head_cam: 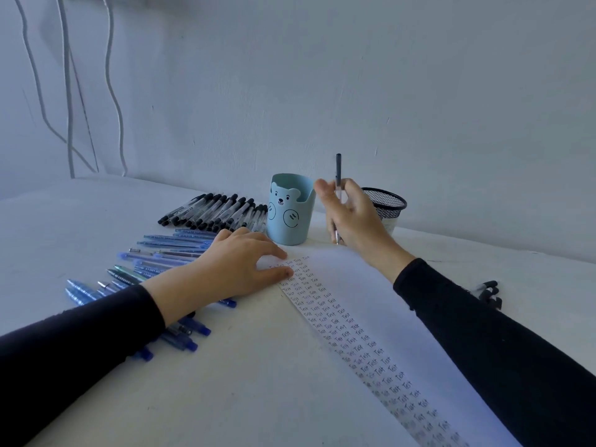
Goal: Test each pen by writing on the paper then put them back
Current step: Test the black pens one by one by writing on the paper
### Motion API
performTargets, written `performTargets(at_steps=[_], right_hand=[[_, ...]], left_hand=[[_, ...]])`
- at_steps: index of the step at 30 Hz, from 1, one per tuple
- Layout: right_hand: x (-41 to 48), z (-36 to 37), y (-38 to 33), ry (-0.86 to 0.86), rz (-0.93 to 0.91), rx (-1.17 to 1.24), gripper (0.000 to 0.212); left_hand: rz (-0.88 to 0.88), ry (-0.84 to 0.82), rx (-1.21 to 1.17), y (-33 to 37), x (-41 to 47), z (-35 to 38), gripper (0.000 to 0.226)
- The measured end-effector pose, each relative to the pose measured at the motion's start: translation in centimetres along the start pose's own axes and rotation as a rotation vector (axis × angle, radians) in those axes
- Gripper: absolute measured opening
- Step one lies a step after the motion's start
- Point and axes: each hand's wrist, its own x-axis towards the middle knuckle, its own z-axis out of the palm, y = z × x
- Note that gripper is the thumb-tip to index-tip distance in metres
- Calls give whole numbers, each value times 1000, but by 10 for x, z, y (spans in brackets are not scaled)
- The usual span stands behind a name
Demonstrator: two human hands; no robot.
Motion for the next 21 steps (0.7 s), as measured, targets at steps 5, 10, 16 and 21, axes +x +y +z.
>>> performTargets(at_steps=[5,10,16,21], right_hand=[[-23,-22,-10,-54,-174,-408,27],[-64,-44,7,-291,-224,-582,38],[-88,-54,21,-311,-202,-564,16],[-89,-53,35,-322,-171,-548,12]], left_hand=[[-21,18,0,1,1,0,47],[-23,43,5,0,1,1,43],[-27,33,7,1,-1,1,42],[-35,24,22,1,0,2,43]])
